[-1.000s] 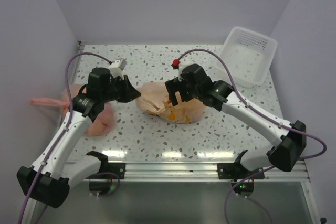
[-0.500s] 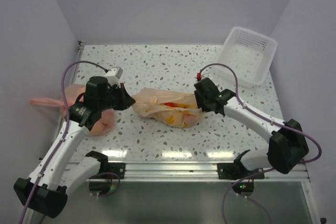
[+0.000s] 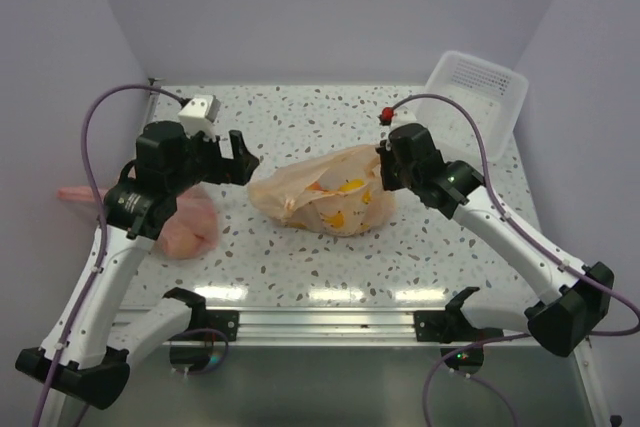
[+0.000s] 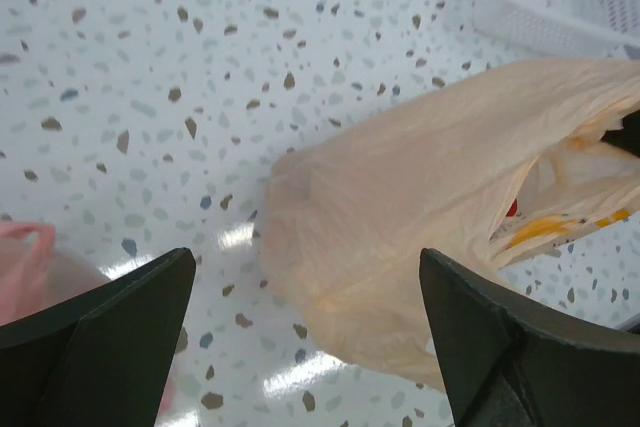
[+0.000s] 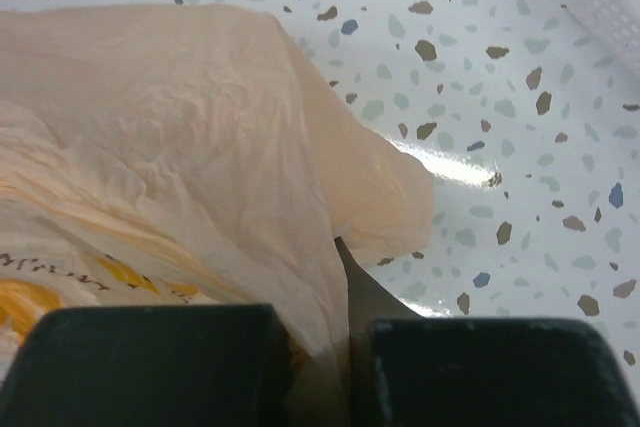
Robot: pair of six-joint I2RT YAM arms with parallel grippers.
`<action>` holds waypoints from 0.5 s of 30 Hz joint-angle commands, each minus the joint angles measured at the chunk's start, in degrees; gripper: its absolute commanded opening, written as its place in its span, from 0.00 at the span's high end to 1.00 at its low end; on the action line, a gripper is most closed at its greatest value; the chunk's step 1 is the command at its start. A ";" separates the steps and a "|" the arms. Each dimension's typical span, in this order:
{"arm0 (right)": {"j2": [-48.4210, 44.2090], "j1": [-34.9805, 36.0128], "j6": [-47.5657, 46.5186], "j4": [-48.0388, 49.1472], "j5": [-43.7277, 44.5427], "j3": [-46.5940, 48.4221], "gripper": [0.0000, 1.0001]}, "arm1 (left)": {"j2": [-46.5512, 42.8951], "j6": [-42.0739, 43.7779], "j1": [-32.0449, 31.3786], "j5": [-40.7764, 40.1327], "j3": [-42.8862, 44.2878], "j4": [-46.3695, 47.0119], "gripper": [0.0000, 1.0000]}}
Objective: Untie the knot of the plastic bag and take out the fruit
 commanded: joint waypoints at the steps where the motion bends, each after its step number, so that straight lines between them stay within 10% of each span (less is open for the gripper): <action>1: 1.85 0.44 -2.41 -1.32 -1.25 4.86 1.00 | 1.60 5.41 -0.50 0.31 8.79 1.65 0.00; 5: 3.52 0.71 -3.11 -2.55 -1.43 7.58 1.00 | 5.56 5.68 -8.12 0.14 13.99 1.47 0.00; 15: 4.14 0.97 -2.50 -3.26 -1.34 7.50 1.00 | 18.57 3.57 -36.70 -28.91 13.30 4.19 0.00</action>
